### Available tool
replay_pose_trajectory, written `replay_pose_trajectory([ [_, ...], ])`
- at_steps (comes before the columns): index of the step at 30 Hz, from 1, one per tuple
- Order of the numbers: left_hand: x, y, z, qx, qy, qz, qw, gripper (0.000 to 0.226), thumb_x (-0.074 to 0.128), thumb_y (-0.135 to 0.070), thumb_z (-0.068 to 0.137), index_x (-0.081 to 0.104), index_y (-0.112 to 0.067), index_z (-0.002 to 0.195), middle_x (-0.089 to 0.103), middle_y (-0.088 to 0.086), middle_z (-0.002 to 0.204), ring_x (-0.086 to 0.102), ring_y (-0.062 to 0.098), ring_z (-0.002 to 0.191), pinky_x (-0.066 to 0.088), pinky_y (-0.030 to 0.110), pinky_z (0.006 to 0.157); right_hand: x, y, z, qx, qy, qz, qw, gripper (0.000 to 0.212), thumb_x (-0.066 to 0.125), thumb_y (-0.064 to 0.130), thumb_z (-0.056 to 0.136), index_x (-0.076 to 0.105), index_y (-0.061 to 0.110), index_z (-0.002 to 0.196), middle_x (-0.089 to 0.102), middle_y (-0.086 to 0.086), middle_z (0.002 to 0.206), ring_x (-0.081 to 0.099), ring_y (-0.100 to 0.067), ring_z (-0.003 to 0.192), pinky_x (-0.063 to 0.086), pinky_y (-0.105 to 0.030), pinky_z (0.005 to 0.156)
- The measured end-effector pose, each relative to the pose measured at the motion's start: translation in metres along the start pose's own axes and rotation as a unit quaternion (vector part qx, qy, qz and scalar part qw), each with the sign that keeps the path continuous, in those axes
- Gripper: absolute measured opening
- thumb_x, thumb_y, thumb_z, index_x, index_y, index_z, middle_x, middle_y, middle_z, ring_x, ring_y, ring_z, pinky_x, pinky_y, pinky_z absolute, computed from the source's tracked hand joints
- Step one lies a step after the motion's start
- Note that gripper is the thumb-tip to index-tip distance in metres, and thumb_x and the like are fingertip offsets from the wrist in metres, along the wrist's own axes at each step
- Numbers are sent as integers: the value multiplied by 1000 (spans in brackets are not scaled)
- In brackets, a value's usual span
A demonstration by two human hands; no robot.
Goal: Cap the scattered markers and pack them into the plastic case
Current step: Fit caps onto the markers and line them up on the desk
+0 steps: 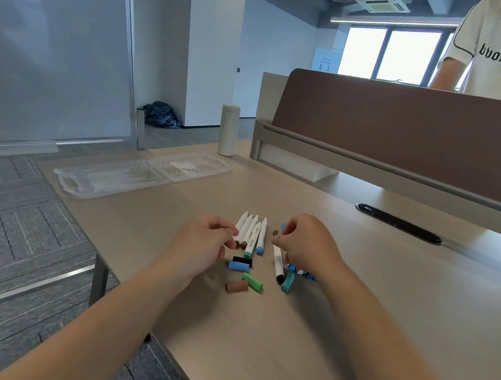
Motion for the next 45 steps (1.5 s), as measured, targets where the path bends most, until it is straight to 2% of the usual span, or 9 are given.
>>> replay_pose_trajectory([
  [9, -13, -7, 6, 14, -2, 14, 1000, 20, 51, -17, 97, 70, -21, 95, 69, 1, 81, 53, 14, 68, 43, 30, 66, 18, 23, 20, -6, 7, -71, 997, 12, 60, 9, 88, 70, 6, 92, 69, -11, 89, 65, -24, 81, 58, -38, 78],
  [14, -15, -6, 10, 19, 7, 26, 999, 19, 51, -17, 97, 70, -19, 98, 69, 0, 79, 53, 13, 66, 43, 28, 63, 19, 46, 37, 19, 75, -171, 982, 13, 58, 9, 91, 60, 8, 79, 48, -3, 70, 44, -15, 60, 40, -25, 60],
  [19, -15, 1, 13, 14, 19, 34, 999, 16, 53, -15, 97, 69, -16, 96, 68, 0, 77, 50, 16, 63, 40, 26, 55, 26, 58, 42, 37, 115, -258, 959, 25, 57, 5, 89, 52, 10, 66, 45, -3, 66, 41, -15, 55, 39, -24, 56],
  [21, -14, 6, 13, 12, 25, 40, 999, 13, 55, -15, 95, 68, -16, 95, 69, 0, 78, 50, 16, 62, 41, 27, 56, 31, 58, 42, 49, 129, -259, 956, 25, 56, 7, 91, 53, 10, 66, 51, -3, 67, 47, -16, 58, 46, -24, 64],
  [25, -11, 8, 10, 30, 57, 76, 995, 8, 62, -16, 92, 69, -16, 96, 66, -3, 74, 52, 7, 49, 41, 17, 47, 32, 61, 38, 61, 170, -238, 954, 22, 55, 8, 94, 53, 7, 72, 68, -8, 105, 65, -16, 95, 51, -28, 94],
  [27, -9, 5, 8, 58, 76, 147, 984, 9, 65, -17, 90, 70, -18, 96, 63, -6, 74, 52, 4, 53, 39, 10, 47, 28, 62, 35, 59, 183, -223, 956, 20, 55, 8, 94, 53, 7, 74, 66, -9, 97, 67, -19, 96, 52, -30, 96],
  [33, 3, 0, 3, 105, 120, 247, 956, 6, 73, -20, 85, 69, -24, 87, 56, -10, 73, 47, 2, 60, 34, 9, 49, 0, 56, 9, 64, 183, -96, 976, 21, 54, 7, 91, 55, 4, 71, 58, -8, 61, 56, -16, 47, 52, -26, 65],
  [37, 10, 4, 4, 113, 112, 297, 942, 7, 75, -25, 82, 68, -24, 83, 59, -11, 75, 50, 6, 65, 39, 22, 59, -15, 42, -11, 47, 165, -34, 985, 15, 62, 8, 84, 60, 3, 71, 60, -11, 62, 58, -16, 41, 49, -19, 46],
  [45, 8, 6, 3, 120, 102, 345, 925, 12, 69, -35, 89, 62, -31, 79, 57, -11, 82, 50, 7, 73, 31, 23, 57, -24, 22, -33, 46, 218, 126, 967, 12, 59, 10, 89, 62, -1, 90, 64, -9, 57, 60, -19, 52, 47, -21, 46],
])
Point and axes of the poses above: each hand's wrist, its own z-axis towards the middle knuckle, its own x-axis out of the palm, y = z × x, the point moved 4 cm from there along z, towards the middle knuckle
